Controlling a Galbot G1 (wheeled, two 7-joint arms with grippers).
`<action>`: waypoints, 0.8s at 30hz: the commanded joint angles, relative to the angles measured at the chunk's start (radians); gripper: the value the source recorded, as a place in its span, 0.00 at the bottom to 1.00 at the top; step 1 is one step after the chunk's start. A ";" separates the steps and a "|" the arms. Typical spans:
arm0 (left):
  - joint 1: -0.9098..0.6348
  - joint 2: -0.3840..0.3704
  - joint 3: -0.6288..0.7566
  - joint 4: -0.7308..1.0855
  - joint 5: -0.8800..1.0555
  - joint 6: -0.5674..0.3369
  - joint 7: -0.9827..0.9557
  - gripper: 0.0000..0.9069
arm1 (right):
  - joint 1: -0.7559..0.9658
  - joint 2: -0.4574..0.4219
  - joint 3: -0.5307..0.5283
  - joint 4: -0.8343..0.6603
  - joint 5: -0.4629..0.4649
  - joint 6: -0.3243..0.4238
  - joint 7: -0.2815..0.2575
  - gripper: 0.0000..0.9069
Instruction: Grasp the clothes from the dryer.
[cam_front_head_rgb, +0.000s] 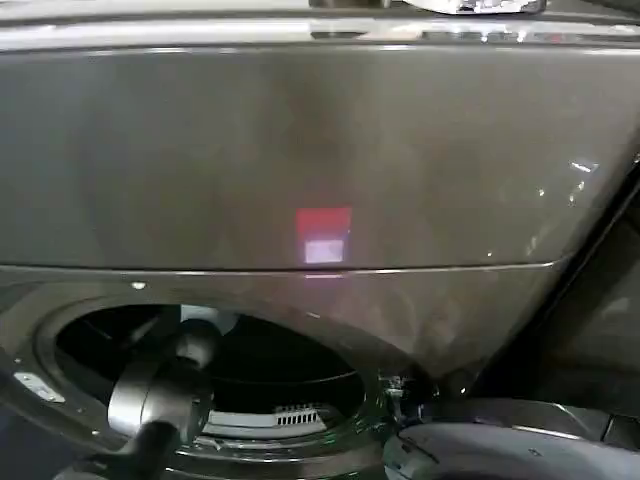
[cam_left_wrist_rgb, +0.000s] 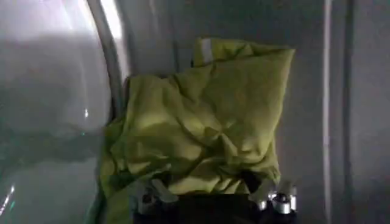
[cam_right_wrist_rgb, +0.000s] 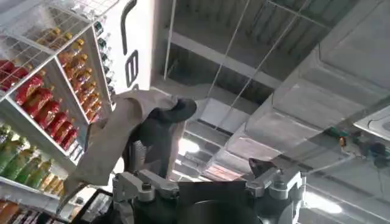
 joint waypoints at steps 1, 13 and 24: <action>0.008 0.003 0.000 0.001 -0.031 0.007 -0.001 0.00 | -0.002 0.001 0.001 0.001 0.001 0.001 0.000 1.00; 0.041 0.013 0.004 -0.092 -0.184 0.040 -0.029 0.00 | -0.001 0.006 -0.005 0.006 0.001 0.002 -0.001 1.00; 0.119 -0.043 0.036 -0.283 -0.625 0.135 -0.579 0.00 | 0.007 0.027 -0.018 0.018 0.001 0.023 -0.012 1.00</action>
